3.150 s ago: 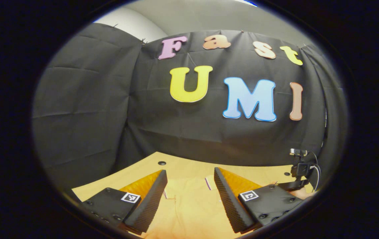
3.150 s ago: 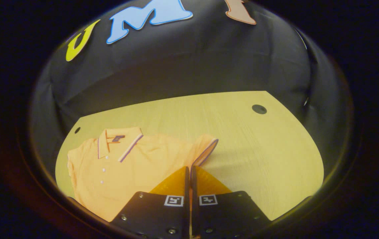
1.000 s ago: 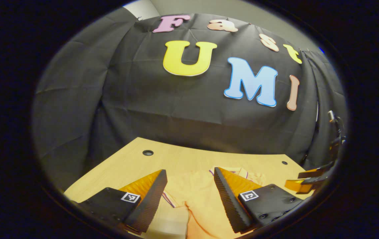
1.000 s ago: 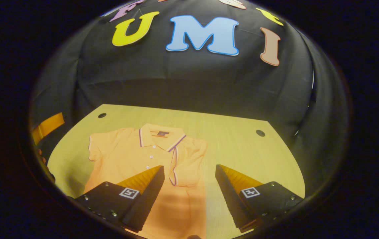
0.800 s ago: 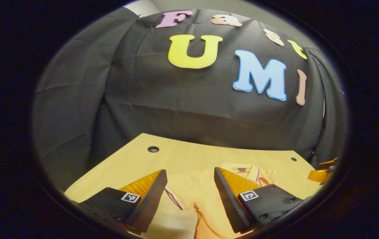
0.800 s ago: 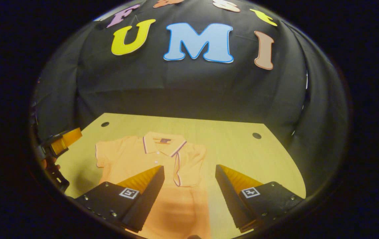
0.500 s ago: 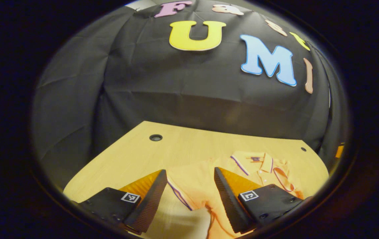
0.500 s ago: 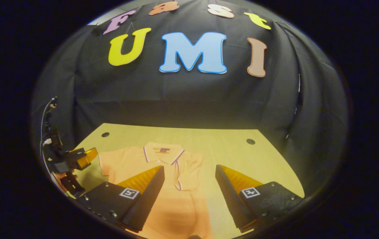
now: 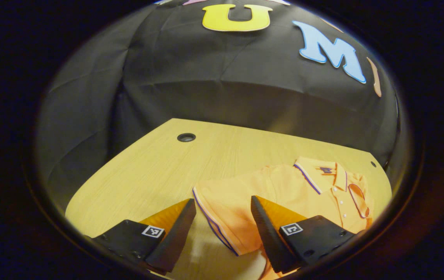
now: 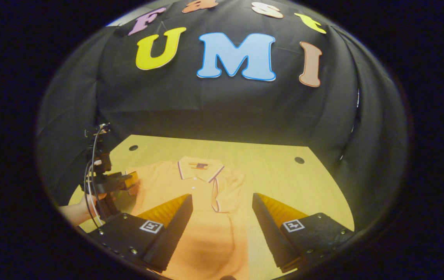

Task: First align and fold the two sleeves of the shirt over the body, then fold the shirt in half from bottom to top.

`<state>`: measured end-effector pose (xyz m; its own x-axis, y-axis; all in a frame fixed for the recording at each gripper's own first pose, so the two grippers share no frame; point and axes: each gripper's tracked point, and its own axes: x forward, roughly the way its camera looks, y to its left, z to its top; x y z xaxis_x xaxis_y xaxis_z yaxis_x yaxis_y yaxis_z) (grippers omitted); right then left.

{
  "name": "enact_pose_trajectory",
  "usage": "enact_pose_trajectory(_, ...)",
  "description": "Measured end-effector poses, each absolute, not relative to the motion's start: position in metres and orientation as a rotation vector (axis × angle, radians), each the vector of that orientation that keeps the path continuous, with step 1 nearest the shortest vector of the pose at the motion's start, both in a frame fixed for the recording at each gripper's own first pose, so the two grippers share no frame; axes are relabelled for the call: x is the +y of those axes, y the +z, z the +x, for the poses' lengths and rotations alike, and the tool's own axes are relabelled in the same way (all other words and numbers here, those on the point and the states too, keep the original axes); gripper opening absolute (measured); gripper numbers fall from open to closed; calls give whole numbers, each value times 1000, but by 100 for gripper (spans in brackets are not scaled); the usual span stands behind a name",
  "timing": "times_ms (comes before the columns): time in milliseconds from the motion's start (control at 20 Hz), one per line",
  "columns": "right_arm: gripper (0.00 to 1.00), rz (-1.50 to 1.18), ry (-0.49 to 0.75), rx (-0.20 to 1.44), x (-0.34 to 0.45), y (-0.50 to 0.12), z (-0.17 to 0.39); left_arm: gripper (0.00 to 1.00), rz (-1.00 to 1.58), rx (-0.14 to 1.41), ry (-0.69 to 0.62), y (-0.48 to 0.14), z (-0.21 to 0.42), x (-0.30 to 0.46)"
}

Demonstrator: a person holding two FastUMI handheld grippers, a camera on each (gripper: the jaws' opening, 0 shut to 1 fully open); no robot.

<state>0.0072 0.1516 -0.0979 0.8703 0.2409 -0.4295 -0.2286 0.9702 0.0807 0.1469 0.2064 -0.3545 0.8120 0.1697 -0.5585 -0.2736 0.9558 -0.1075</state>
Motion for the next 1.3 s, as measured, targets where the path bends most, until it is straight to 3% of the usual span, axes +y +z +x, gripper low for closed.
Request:
enact_pose_trajectory(550,96,26,264,455,155,-100,6,94,-156,626,233,-373,161,203)
enact_pose_trajectory(650,96,21,259,462,150,-103,2,70,-148,631,242,-376,161,204)
enact_pose_trajectory(700,96,24,255,465,148,-104,0,45,-143,631,249,-376,160,205)
enact_pose_trajectory(800,96,39,242,466,142,-106,-2,35,-141,635,242,-374,161,206)
enact_pose_trajectory(850,96,45,234,469,138,-106,-2,35,-147,631,249,-374,159,207)
enact_pose_trajectory(900,96,49,225,469,134,-108,-3,12,-144,634,245,-375,159,205)
enact_pose_trajectory(1300,96,58,187,467,117,-111,-9,12,-113,551,213,-333,171,183)
